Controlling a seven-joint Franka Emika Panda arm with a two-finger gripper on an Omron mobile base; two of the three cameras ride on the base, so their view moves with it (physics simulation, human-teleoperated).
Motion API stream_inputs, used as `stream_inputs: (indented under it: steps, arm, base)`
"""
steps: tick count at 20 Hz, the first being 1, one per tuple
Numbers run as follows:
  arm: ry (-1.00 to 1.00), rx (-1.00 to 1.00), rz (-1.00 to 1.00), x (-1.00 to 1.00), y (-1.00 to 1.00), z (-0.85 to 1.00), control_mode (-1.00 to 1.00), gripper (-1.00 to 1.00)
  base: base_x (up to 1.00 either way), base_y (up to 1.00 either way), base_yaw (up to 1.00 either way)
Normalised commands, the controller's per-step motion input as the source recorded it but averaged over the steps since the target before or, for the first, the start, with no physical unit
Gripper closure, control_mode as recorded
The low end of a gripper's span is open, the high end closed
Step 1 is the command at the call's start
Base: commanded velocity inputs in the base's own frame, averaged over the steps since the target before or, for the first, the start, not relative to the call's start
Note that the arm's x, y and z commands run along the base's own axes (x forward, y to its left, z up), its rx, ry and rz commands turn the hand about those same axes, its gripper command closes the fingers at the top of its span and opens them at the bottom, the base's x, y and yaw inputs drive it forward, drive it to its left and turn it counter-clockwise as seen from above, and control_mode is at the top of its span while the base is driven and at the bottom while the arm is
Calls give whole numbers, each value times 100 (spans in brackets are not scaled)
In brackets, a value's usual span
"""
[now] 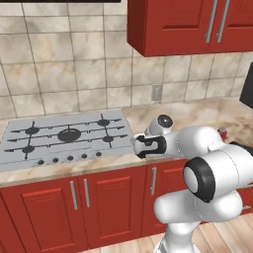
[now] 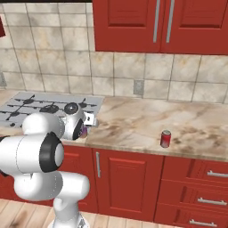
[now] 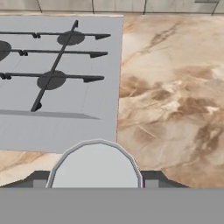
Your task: Four empty soda cans are scattered around the kitchen. Gather all the cans and cluster them next to the stove for recycling.
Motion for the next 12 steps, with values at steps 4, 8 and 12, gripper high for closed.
stream_inputs:
  steps: [4, 8, 12]
  arm:
    - [0, 0, 0, 0, 0, 0, 100, 100]
    - [0, 0, 0, 0, 0, 0, 100, 100]
    - [0, 0, 0, 0, 0, 0, 100, 100]
  base:
    - [33, -17, 0]
    - [29, -17, 0]
    - [29, -16, 0]
